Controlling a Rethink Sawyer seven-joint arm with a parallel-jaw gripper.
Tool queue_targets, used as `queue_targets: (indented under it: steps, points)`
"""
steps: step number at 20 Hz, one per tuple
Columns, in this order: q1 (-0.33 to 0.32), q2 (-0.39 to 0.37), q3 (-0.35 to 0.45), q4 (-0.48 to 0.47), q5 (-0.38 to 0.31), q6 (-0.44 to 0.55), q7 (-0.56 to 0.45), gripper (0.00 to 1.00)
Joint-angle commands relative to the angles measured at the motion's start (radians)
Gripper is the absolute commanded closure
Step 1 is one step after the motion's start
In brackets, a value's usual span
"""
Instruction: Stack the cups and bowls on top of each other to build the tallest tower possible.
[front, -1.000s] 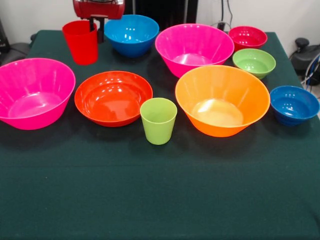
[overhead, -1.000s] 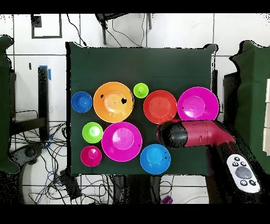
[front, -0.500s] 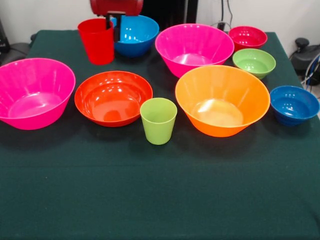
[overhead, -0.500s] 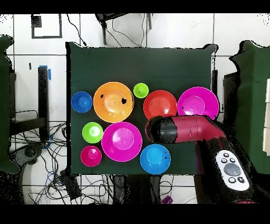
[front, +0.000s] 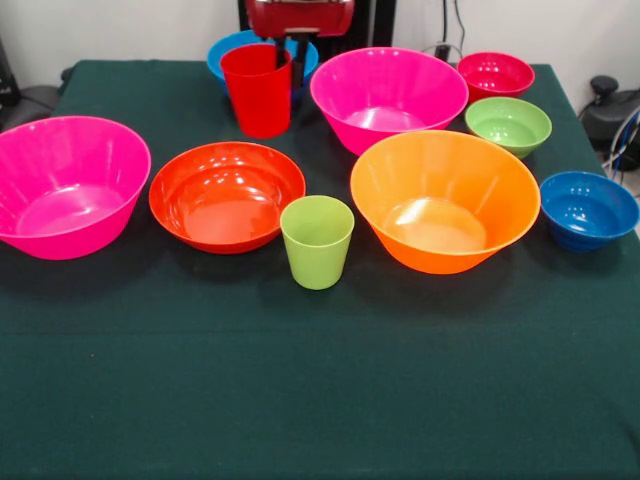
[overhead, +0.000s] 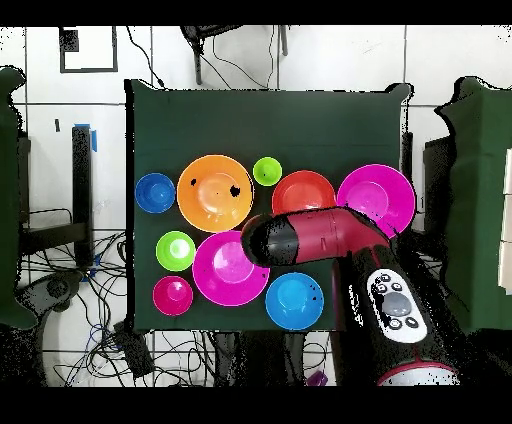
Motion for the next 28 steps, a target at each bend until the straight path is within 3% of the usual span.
queue_targets:
  steps: [1,8,15,21,28]
  points:
    - [0.04,0.043,-0.002,-0.024,0.02,-0.007,0.107,1.0]
    - [0.055,0.101,-0.007,-0.048,0.034,-0.029,0.114,1.0]
    - [0.025,0.173,0.033,-0.053,0.056,-0.1,0.088,1.0]
    - [0.048,0.194,0.016,-0.082,0.05,-0.106,0.099,1.0]
    - [0.018,0.212,0.009,-0.11,0.037,-0.106,0.066,1.0]
